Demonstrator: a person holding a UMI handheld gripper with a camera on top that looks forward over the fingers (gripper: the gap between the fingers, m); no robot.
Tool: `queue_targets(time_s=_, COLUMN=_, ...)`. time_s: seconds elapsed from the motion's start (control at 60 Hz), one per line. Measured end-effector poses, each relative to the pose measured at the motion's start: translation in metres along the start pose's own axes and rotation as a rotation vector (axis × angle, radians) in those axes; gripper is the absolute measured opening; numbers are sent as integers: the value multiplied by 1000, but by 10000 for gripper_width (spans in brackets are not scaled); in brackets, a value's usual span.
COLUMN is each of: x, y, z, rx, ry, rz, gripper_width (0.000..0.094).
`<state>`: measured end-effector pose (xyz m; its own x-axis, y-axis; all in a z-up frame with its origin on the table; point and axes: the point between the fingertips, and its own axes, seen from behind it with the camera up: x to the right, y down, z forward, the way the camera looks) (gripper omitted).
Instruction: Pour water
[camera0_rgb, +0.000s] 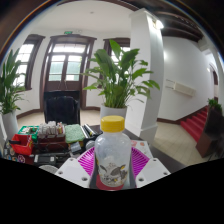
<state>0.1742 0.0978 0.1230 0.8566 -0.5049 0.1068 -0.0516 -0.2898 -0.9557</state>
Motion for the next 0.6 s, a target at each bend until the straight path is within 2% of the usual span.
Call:
queue_targets(time_s=0.15, x=-6, y=41, z=19, rx=-36, ry=-49, rz=65, gripper_width=474)
queue_targets(time_s=0.167, x=-5, y=46, z=20, rx=-41, ry=-50, rz=65, gripper_width=498)
queue_targets(time_s=0.183, x=-6, y=40, z=22, rx=-2, ry=-48, rz=72, gripper_width=480)
queue_targets(time_s=0.233, x=-7, y=40, z=19, rx=22, ry=-52, rz=103, gripper_width=477)
queue_targets(time_s=0.4, x=-6, y=39, z=18, rx=49, ry=-80, rz=109, gripper_width=521)
queue_targets(time_s=0.517, x=-6, y=40, z=19, rx=47, ry=-91, rz=122, gripper_width=594)
queue_targets(time_s=0.6, x=-5, y=47, z=10, rx=15, ry=-100, rz=116, gripper_width=744)
